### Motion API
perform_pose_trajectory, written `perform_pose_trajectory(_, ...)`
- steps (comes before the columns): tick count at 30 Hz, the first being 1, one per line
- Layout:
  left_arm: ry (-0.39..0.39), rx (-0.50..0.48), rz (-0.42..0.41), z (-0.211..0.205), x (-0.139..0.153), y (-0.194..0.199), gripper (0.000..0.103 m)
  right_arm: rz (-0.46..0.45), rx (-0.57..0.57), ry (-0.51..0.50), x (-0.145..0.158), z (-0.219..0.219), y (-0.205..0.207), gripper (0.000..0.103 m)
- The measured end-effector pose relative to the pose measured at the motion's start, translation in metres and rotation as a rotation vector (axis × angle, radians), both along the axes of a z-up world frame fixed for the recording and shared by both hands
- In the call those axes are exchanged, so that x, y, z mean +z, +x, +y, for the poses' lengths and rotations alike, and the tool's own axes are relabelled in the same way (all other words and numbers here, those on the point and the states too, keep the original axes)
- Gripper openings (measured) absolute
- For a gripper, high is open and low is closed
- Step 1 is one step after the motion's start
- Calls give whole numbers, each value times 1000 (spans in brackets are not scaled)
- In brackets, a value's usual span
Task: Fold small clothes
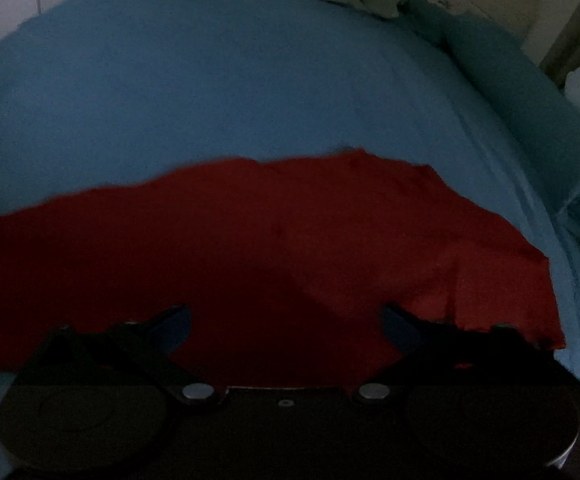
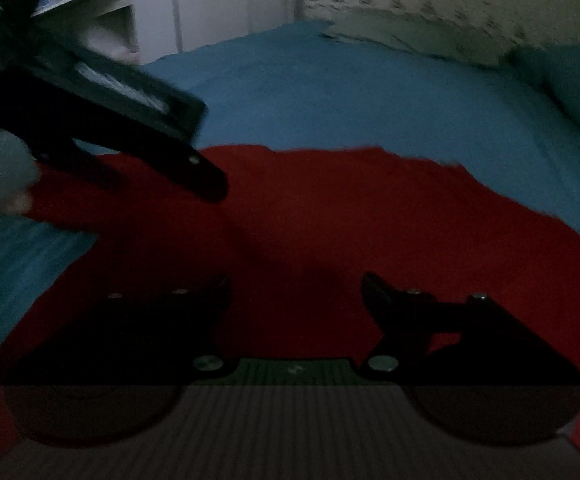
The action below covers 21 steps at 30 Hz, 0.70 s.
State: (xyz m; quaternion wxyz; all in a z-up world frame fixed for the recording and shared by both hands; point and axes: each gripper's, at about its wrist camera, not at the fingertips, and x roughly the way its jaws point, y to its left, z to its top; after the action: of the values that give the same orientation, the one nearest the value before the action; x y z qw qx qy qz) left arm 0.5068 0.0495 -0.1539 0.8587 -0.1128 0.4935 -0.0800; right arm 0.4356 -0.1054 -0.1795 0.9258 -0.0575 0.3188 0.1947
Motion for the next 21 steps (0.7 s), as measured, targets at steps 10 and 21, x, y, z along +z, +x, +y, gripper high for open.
perform_pose_trajectory(10, 15, 78, -24, -37, -29, 14, 21, 56, -209, 49, -3, -100, -24, 88)
perform_pose_trajectory(21, 156, 152, -254, -21, 34, -6, 4, 65, -304, 85, 12, -130, -10, 88)
